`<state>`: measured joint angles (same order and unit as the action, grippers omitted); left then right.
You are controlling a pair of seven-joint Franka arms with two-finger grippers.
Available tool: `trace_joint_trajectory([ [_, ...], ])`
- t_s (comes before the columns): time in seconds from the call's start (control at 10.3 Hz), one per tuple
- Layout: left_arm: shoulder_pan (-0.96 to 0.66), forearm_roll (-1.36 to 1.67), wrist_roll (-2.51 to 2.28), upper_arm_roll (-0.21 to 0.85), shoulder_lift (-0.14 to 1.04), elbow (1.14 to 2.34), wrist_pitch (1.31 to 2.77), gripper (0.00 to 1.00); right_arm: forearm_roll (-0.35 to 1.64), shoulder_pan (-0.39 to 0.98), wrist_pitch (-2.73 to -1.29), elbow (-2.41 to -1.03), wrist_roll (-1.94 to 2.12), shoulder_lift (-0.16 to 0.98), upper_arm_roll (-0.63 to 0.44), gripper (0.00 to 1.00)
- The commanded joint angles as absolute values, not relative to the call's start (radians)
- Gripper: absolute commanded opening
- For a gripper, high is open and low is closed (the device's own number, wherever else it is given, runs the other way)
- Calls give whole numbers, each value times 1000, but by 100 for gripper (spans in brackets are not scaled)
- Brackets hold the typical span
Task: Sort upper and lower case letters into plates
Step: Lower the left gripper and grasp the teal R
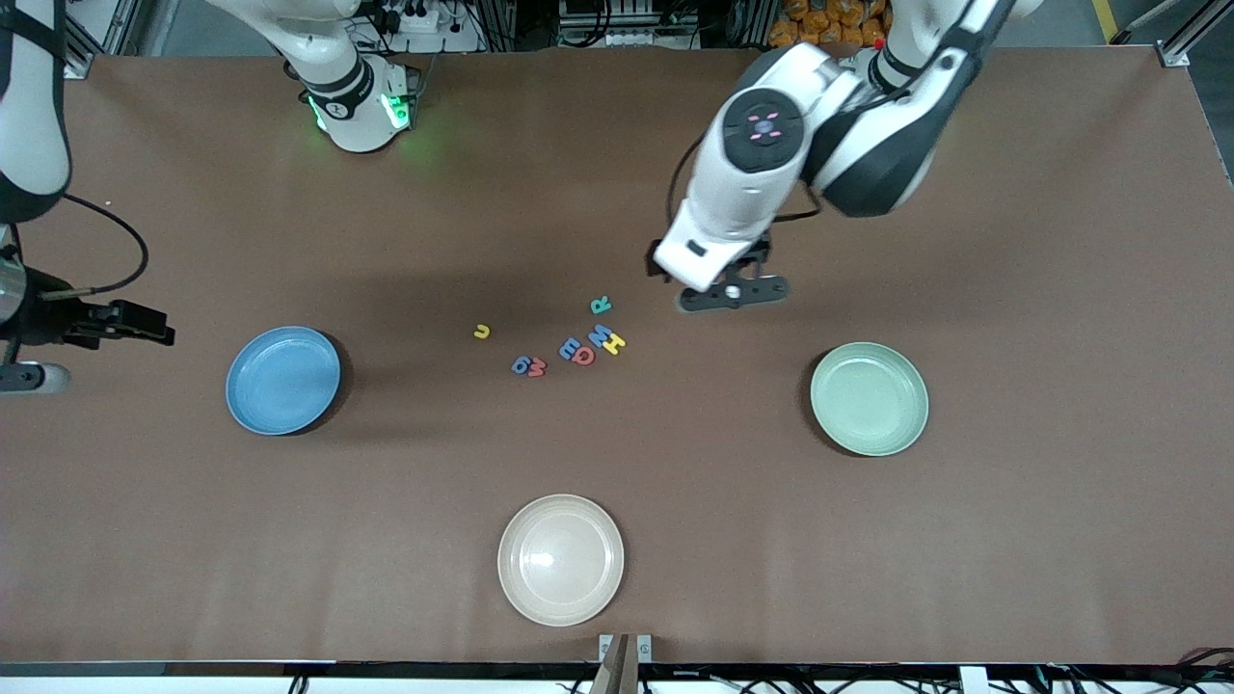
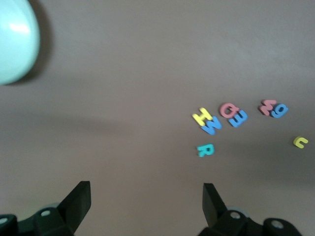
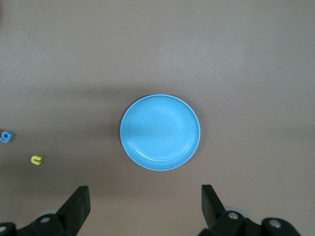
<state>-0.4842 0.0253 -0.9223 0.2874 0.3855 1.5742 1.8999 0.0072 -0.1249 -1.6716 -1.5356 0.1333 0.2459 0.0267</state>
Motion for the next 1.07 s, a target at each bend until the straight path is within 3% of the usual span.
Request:
trace_joint_trajectory([
  [0.0,-535,34,-1090,279,495,1548,2020,100,21,-130,-1705,-1499,133,307,35,100],
  [0.19,-590,22,-1281,278,564,1548,2138,100,18,-86,-1707,-1503,124,308,34,100],
  [0.58,-658,-93,-1419,267,696,1555,2304,100,14,-132,-1703,-1509,159,376,31,100],
  [0.97,-690,-211,-1425,267,762,1562,2333,100,9,-121,-1622,-1508,224,379,32,100],
])
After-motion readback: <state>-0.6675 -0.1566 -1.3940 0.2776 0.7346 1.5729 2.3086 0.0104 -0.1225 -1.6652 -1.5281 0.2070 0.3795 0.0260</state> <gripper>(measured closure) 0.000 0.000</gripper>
